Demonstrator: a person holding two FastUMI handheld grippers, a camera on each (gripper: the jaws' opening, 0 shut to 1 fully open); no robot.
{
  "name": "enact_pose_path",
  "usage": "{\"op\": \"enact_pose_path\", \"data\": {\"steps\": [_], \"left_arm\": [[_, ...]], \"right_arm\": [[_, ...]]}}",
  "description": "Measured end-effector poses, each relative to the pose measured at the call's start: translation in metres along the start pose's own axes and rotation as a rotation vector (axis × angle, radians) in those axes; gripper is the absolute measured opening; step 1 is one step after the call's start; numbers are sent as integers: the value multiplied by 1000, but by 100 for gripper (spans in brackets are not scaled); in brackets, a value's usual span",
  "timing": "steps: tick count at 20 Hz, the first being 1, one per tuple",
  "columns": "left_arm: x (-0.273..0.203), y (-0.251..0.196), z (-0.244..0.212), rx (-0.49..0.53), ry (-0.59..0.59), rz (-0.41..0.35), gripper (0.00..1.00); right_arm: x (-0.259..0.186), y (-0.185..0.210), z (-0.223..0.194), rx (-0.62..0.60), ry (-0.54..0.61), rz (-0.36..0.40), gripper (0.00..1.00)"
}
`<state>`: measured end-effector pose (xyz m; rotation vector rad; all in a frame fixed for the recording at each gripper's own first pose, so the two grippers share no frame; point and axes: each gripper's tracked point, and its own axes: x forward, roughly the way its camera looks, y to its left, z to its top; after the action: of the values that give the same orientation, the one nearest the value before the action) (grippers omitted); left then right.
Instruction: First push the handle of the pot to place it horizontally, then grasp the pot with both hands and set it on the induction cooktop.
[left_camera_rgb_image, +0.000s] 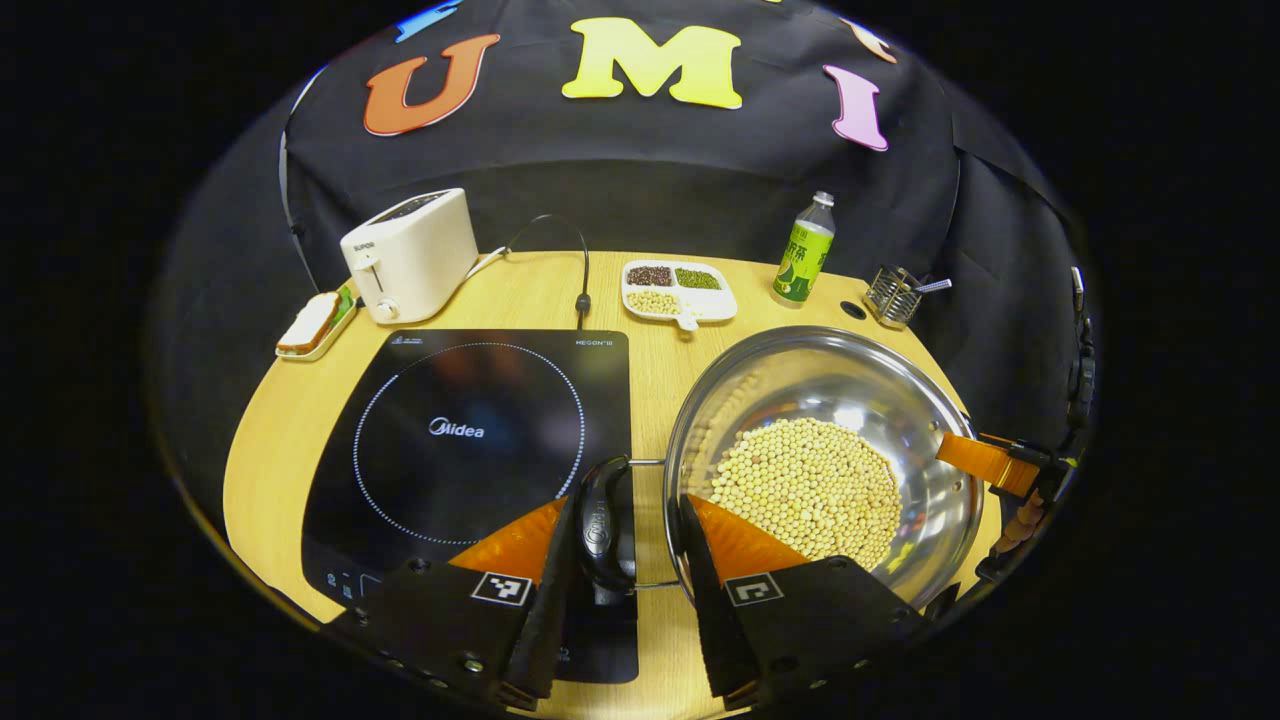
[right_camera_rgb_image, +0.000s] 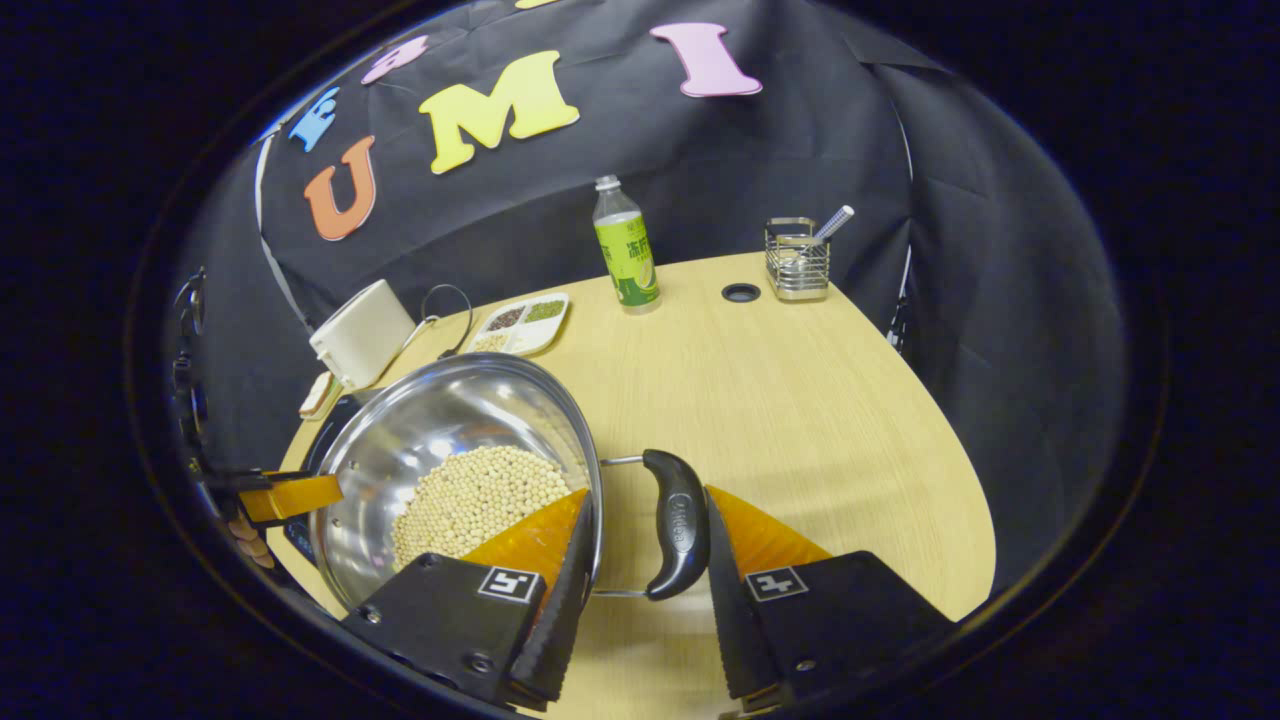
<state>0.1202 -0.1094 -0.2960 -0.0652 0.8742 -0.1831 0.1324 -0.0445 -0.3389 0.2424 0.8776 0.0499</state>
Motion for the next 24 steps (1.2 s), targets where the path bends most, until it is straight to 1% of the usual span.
{"op": "enact_pose_path", "data": {"steps": [2,7,12,17,19,24], "left_arm": [[-20,4,0,8,-30,8,55],[-66,20,-3,-13,-75,10,55],[-102,50,4,-33,-116,16,55],[-118,97,22,-72,-160,48,55],[-119,114,30,-98,-171,55,55],[-114,151,55,-108,-196,90,55]], "right_arm": [[-17,8,-3,-9,-2,6,60],[-55,33,-9,-20,3,23,60],[-80,73,-2,-41,-9,45,60],[-74,126,18,-70,-21,84,60],[-68,145,26,-80,-26,102,60],[-44,187,52,-111,-23,137,60]]}}
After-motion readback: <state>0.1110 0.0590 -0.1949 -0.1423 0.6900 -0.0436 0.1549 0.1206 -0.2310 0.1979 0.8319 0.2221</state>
